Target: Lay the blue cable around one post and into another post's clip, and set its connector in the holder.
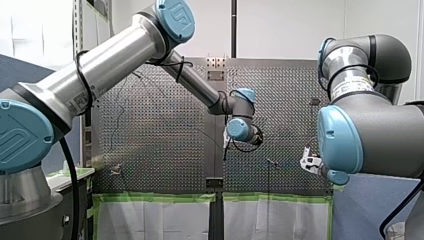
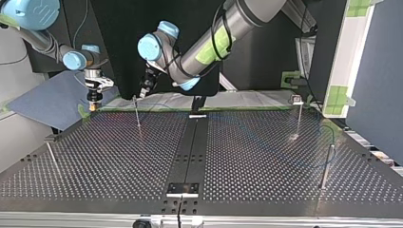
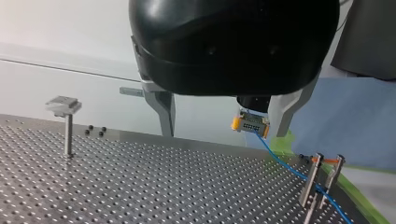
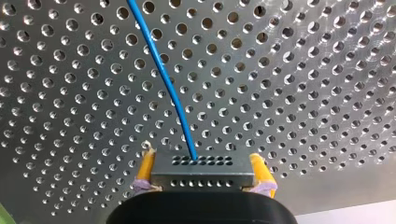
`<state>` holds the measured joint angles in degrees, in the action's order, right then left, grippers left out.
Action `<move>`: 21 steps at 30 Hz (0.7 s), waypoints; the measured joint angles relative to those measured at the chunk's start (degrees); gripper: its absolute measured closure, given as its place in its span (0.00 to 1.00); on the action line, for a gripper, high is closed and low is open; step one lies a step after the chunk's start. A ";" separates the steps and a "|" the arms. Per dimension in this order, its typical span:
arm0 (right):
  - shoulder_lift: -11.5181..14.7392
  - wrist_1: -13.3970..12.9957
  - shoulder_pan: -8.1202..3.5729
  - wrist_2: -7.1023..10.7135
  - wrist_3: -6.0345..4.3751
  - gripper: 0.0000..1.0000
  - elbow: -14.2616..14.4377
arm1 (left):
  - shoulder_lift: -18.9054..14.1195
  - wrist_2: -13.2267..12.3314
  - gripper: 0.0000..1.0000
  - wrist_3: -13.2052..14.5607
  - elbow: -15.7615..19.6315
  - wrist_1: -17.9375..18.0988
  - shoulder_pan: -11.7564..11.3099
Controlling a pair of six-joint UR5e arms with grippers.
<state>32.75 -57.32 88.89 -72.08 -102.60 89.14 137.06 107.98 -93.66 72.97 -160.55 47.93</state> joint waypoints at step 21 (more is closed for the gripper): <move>-0.24 0.06 0.18 0.00 -0.01 1.00 0.00 | -9.86 -4.67 0.00 -6.76 9.86 7.95 -3.06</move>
<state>32.51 -57.26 89.07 -72.07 -102.62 89.14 127.20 103.30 -100.42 82.83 -152.59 44.87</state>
